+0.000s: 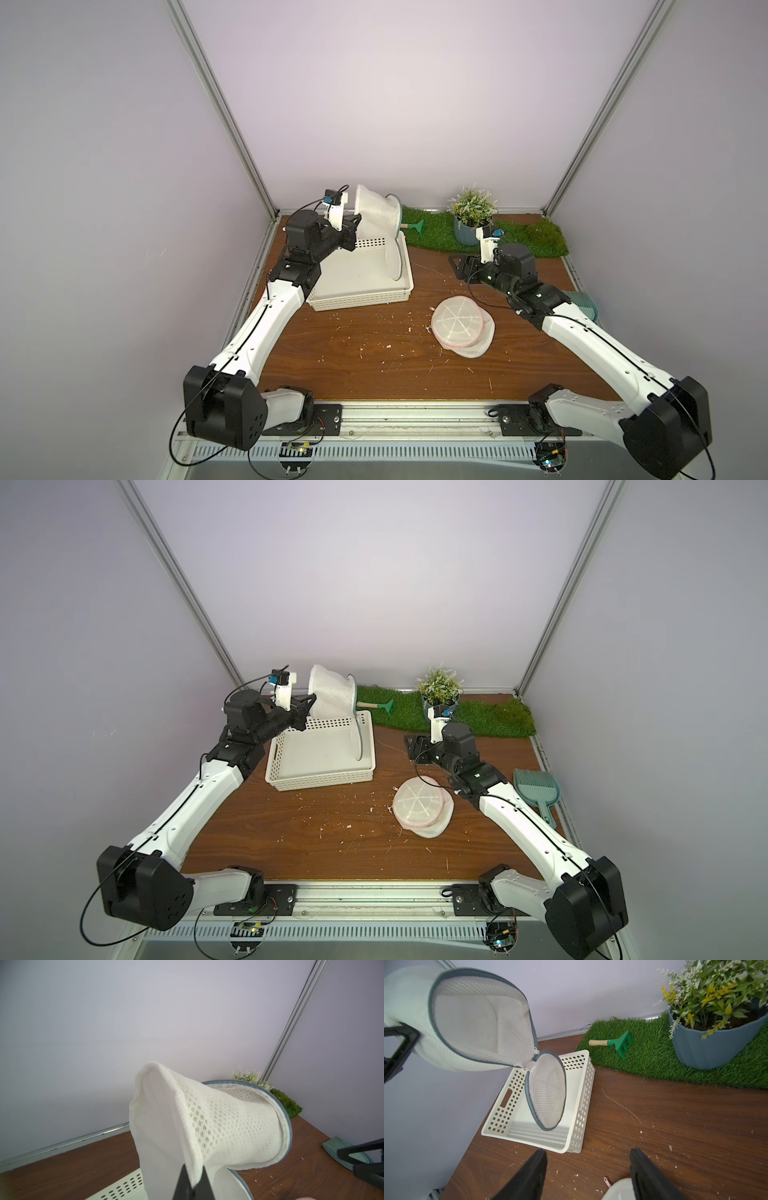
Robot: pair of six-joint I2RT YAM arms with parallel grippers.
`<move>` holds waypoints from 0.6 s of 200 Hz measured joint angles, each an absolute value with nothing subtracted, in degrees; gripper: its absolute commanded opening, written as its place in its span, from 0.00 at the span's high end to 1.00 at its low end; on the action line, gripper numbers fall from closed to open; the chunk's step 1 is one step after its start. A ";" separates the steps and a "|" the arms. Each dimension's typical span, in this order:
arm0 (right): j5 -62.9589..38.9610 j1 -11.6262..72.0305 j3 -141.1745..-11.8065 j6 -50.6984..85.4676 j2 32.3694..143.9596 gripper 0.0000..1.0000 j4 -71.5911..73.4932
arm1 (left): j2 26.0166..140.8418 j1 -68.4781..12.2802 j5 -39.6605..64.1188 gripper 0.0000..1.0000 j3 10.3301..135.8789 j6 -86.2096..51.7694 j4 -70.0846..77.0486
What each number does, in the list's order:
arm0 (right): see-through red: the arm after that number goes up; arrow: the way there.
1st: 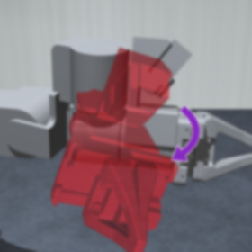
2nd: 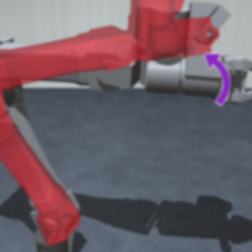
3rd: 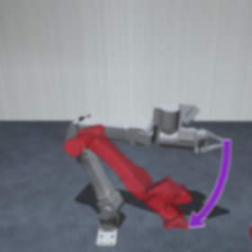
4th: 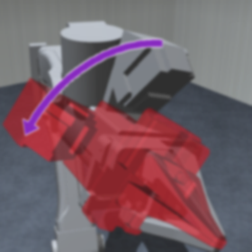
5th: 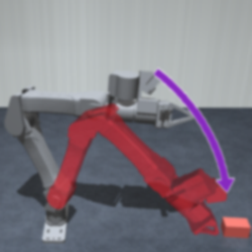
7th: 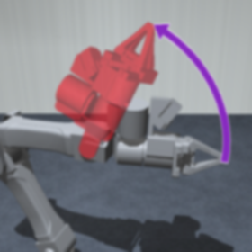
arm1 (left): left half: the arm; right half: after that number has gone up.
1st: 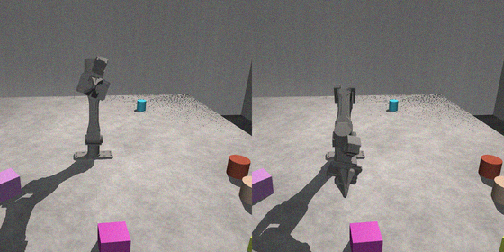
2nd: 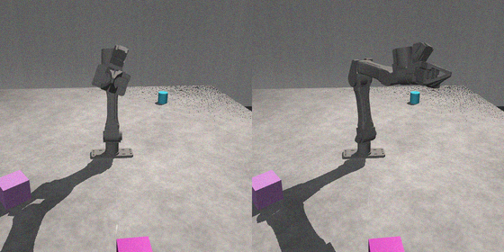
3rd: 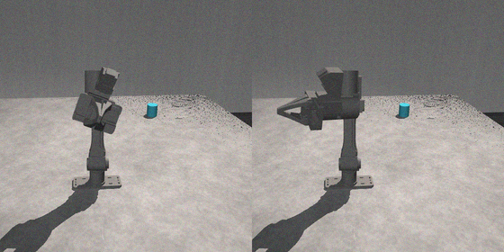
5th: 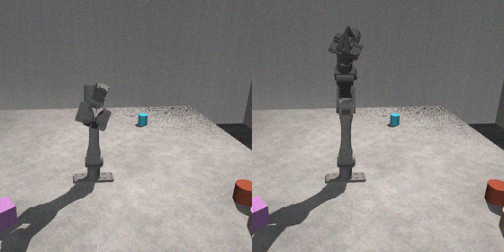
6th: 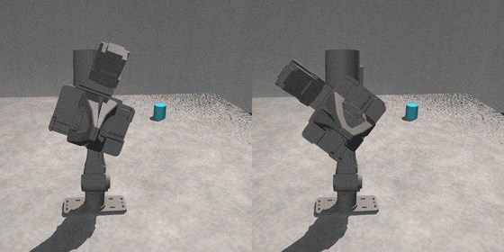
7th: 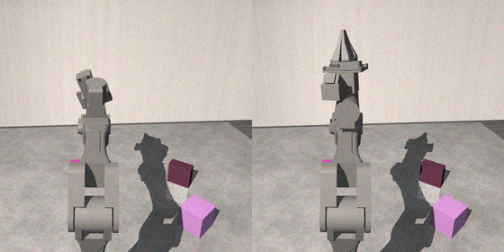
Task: Turn the laundry bag inside out
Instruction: Turn over the laundry bag.
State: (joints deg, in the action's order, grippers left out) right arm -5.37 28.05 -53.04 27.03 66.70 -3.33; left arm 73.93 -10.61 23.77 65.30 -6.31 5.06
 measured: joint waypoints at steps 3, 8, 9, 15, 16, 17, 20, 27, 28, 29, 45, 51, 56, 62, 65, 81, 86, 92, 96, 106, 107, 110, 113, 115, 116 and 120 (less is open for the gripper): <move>-5.43 27.99 -53.12 27.00 66.70 0.31 -3.42 | 74.06 -10.46 24.27 1.00 65.78 -6.26 4.99; -5.52 27.88 -53.28 26.83 66.70 0.31 -3.60 | 74.26 -10.35 24.91 1.00 66.50 -6.22 5.08; -5.52 27.86 -53.32 26.79 66.70 0.31 -3.64 | 74.30 -10.33 24.99 1.00 66.61 -6.22 5.08; -5.78 27.66 -53.74 26.57 66.70 0.31 -4.08 | 74.54 -10.22 25.89 1.00 67.64 -6.24 5.13; -5.85 27.62 -53.78 26.52 66.70 0.31 -4.14 | 74.59 -10.20 26.02 1.00 67.77 -6.24 5.13; -5.89 27.59 -53.91 26.50 66.70 0.31 -4.23 | 74.63 -10.17 26.20 1.00 68.01 -6.24 5.13; -5.93 27.51 -54.13 26.37 66.70 0.31 -4.40 | 74.78 -10.13 26.65 1.00 68.62 -6.26 5.15; -6.11 27.18 -54.78 26.00 66.70 0.31 -4.64 | 75.22 -10.09 27.83 1.00 70.30 -6.44 5.04; -6.13 27.09 -54.92 25.89 66.70 0.31 -4.69 | 75.29 -10.09 27.99 1.00 70.48 -6.44 5.04; -6.17 27.07 -54.98 25.87 66.70 0.31 -4.71 | 75.37 -10.09 28.27 1.00 70.81 -6.44 4.99; -6.37 26.02 -57.06 25.04 66.65 0.31 -5.08 | 76.40 -10.09 31.38 1.00 75.00 -6.92 5.06; -6.39 25.47 -57.95 24.64 66.50 0.31 -5.32 | 76.69 -10.09 32.67 1.00 76.29 -7.16 5.13; -6.39 25.02 -58.61 24.29 66.28 0.31 -5.50 | 76.90 -10.09 33.98 1.00 77.25 -7.46 5.23; -6.39 24.45 -59.35 23.86 65.89 0.31 -5.74 | 77.08 -10.09 35.59 1.00 78.30 -8.08 5.54; -6.39 24.18 -59.66 23.73 65.65 0.31 -5.89 | 77.12 -10.09 36.21 1.00 78.67 -8.34 5.69; -6.31 23.00 -60.75 22.26 63.83 0.31 -6.35 | 77.28 -10.15 40.29 1.00 79.50 -10.11 7.14; -6.17 22.70 -60.77 21.69 63.00 0.30 -6.39 | 77.34 -10.28 41.50 1.00 79.55 -10.55 7.38; -5.98 22.52 -60.75 21.06 62.13 0.30 -6.61 | 77.45 -10.70 42.61 1.00 79.55 -10.76 7.49; -5.87 22.39 -60.66 20.51 61.34 0.29 -6.74 | 77.60 -10.96 43.33 1.00 79.55 -10.85 7.44; -5.54 22.35 -59.92 19.09 59.20 0.29 -6.68 | 78.15 -11.60 45.04 1.00 79.53 -10.90 7.31; -5.52 22.35 -59.86 19.00 59.05 0.29 -6.68 | 78.28 -11.73 45.30 1.00 79.50 -10.90 7.29; -5.43 22.37 -59.53 18.57 58.41 0.28 -6.61 | 78.46 -11.97 45.82 1.00 79.48 -10.90 7.27; -5.39 22.37 -59.02 17.98 57.58 0.28 -6.55 | 78.76 -12.32 46.63 1.00 79.40 -10.94 7.27; -5.39 22.37 -58.72 17.61 57.04 0.28 -6.48 | 78.89 -12.47 46.89 1.00 79.33 -10.94 7.29; -5.39 22.37 -58.59 17.47 56.86 0.27 -6.44 | 79.00 -12.62 47.22 1.00 79.26 -10.94 7.31; -5.39 22.37 -57.87 16.67 55.86 0.27 -6.33 | 79.40 -13.10 48.21 1.00 79.02 -11.07 7.29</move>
